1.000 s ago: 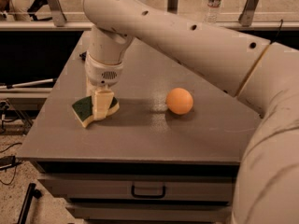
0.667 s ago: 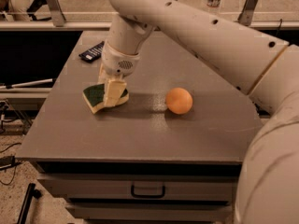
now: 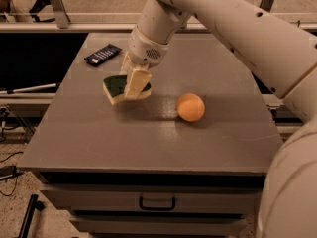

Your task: Pick sponge

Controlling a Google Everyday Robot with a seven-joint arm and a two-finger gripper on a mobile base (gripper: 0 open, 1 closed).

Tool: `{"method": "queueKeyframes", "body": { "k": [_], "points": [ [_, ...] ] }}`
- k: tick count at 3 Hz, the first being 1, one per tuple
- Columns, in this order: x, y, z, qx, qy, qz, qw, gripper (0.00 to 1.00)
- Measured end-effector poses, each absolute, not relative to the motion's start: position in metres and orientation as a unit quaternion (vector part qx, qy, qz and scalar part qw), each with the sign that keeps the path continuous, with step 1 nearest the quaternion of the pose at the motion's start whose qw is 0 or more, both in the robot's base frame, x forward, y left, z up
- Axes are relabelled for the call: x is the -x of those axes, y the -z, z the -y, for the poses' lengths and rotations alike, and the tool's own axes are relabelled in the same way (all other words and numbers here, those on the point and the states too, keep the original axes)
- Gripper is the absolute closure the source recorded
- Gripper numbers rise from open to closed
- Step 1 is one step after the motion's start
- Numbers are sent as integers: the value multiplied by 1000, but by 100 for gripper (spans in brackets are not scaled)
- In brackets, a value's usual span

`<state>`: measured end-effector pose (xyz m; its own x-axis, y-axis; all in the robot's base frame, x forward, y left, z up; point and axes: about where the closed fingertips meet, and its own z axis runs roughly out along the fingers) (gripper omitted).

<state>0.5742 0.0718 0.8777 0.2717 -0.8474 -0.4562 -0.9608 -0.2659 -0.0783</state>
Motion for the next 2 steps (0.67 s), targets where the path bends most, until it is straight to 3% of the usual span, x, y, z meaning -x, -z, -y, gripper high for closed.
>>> {"method": "queueKeyframes", "body": {
  "k": [2],
  "points": [
    [-526, -918, -114, 845, -127, -466, 230, 100]
  ]
}}
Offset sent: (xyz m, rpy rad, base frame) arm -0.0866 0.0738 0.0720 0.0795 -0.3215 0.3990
